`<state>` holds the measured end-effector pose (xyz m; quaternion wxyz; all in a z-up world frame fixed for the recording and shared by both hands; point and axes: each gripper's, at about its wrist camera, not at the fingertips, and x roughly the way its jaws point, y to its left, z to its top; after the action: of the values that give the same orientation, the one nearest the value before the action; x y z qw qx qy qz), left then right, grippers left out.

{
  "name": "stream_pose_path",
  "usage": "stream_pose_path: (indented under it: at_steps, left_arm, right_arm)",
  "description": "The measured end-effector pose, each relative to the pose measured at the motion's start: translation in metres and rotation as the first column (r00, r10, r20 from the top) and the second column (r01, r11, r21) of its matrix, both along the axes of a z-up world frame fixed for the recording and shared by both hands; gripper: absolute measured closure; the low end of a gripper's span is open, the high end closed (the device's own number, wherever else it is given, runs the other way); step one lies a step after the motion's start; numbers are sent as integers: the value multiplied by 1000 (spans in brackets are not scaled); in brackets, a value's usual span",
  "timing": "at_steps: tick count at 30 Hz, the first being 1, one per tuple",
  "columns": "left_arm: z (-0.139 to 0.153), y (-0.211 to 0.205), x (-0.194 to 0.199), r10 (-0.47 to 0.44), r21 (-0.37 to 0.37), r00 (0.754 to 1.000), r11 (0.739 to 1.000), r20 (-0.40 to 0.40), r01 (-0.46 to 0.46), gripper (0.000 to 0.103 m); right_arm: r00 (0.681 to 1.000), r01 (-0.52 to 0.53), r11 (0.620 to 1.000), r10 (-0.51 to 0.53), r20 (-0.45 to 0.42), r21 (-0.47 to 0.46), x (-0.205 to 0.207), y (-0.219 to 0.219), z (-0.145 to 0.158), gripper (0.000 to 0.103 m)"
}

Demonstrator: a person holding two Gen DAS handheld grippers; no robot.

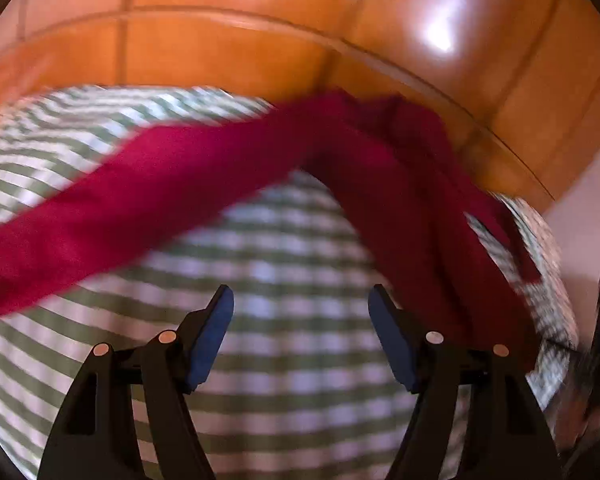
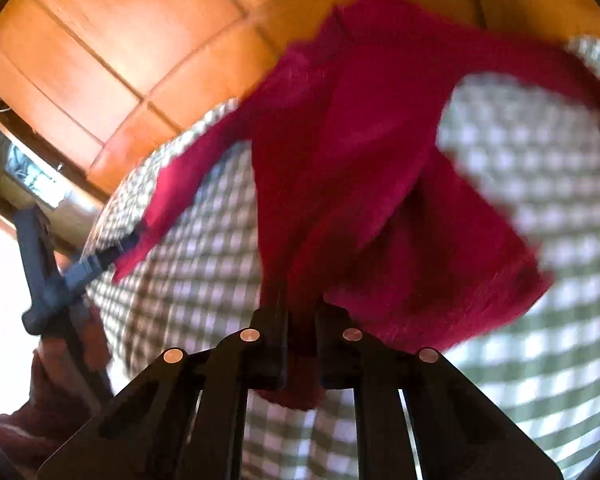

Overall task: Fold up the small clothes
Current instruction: 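Grasp the sweater with the right tool while the left tool grasps another edge, then lift and shake the sweater with both tools, then lay it flat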

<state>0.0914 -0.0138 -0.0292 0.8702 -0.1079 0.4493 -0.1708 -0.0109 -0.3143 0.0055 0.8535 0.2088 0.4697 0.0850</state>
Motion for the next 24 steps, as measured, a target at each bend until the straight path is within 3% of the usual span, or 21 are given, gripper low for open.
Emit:
stream_pose_path:
  at_steps: [4,7,11,12,14,15,19,24]
  left_arm:
    - [-14,-32,0,-108,-84,992,991,-68,102,34]
    - [-24,-61,6,-148,-126,983,983,-113,134,34]
    - [-37,-96,19,-183,-186,967,971,-175,150,39]
    - [-40,-104,23,-188,-207,964,967,-187,149,45]
    - [-43,-122,32,-206,-216,959,963,-195,163,69]
    - [-45,-127,36,-214,-215,956,962,-201,170,93]
    - [-22,-119,31,-226,-216,960,958,-166,188,97]
    - [32,-61,22,-224,-195,969,960,-109,200,97]
  right_arm:
    - [972,166,982,-147,182,-94,3,-54,57,95]
    - [942,278,951,-242,234,-137,7,-96,78,95]
    - [917,366,911,-318,240,-190,17,-135,81,95]
    - [914,377,905,-329,239,-197,20,-139,77,95]
    - [909,395,895,-348,231,-206,21,-146,72,95]
    - [908,400,892,-355,225,-208,23,-151,70,95]
    - [908,401,890,-354,224,-219,18,-155,72,95]
    - [915,369,905,-314,254,-211,2,-143,96,95]
